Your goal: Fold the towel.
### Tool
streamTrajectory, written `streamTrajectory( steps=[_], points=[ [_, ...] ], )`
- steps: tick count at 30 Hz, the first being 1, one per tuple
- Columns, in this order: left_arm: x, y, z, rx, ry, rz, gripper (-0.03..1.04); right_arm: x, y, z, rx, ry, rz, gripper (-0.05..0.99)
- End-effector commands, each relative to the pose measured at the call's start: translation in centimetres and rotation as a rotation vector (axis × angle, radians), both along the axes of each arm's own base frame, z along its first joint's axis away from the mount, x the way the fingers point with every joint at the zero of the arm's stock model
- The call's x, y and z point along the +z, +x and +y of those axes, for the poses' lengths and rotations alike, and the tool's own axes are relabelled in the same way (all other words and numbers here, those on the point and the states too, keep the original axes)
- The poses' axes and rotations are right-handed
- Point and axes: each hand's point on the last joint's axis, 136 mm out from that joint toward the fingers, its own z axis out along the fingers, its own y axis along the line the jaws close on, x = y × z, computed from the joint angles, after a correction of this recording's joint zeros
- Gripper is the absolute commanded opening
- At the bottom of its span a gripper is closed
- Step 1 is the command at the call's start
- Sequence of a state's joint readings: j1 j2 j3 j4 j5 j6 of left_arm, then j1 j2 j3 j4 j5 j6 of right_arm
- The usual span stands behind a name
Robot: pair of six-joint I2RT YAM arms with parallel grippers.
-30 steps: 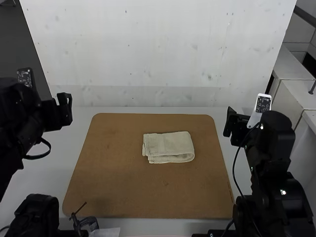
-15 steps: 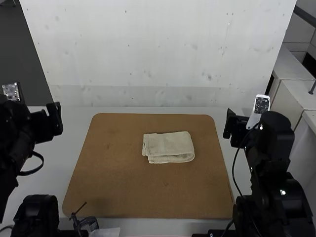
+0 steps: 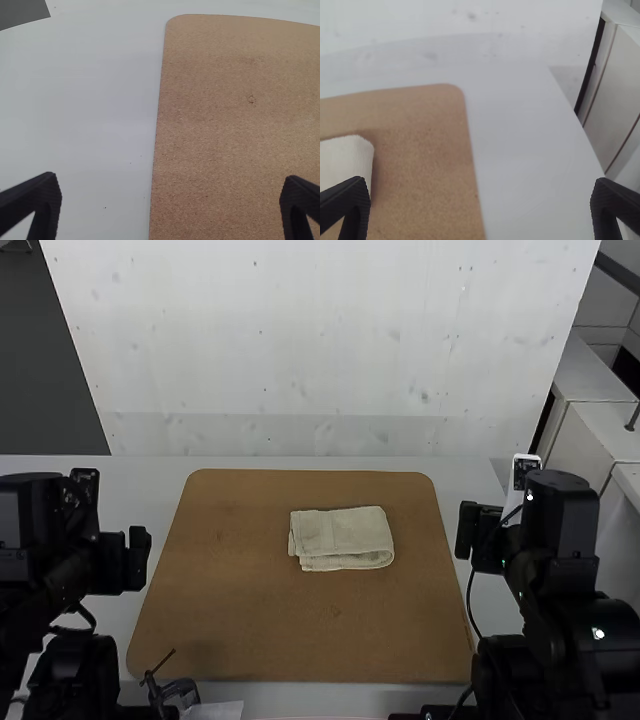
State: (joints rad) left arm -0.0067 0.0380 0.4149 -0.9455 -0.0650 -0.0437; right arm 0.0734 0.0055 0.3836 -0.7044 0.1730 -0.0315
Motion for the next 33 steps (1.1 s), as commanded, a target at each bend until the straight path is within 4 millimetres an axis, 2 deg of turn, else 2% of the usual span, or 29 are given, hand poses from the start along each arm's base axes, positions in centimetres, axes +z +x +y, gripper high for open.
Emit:
streamTrajectory(
  steps=[1, 5, 10, 33],
  points=[
    [1.2, 0.0, -0.8, -0.048, -0.016, -0.042, 0.98, 0.9, -0.9, 0.4, 0.012, 0.045, 0.007, 0.96],
    [1.2, 0.0, -1.0, -0.057, -0.019, -0.042, 0.99, -2.1, -2.2, 0.8, 0.024, 0.063, 0.134, 0.96],
    [1.3, 0.0, -1.0, -0.053, -0.023, -0.042, 0.98, -3.0, -3.3, 1.5, 0.055, 0.096, 0.196, 0.96],
    [1.3, 0.0, -1.0, -0.054, -0.022, -0.043, 0.98, -3.0, -3.4, 1.7, 0.065, 0.101, 0.196, 0.96]
  ],
)
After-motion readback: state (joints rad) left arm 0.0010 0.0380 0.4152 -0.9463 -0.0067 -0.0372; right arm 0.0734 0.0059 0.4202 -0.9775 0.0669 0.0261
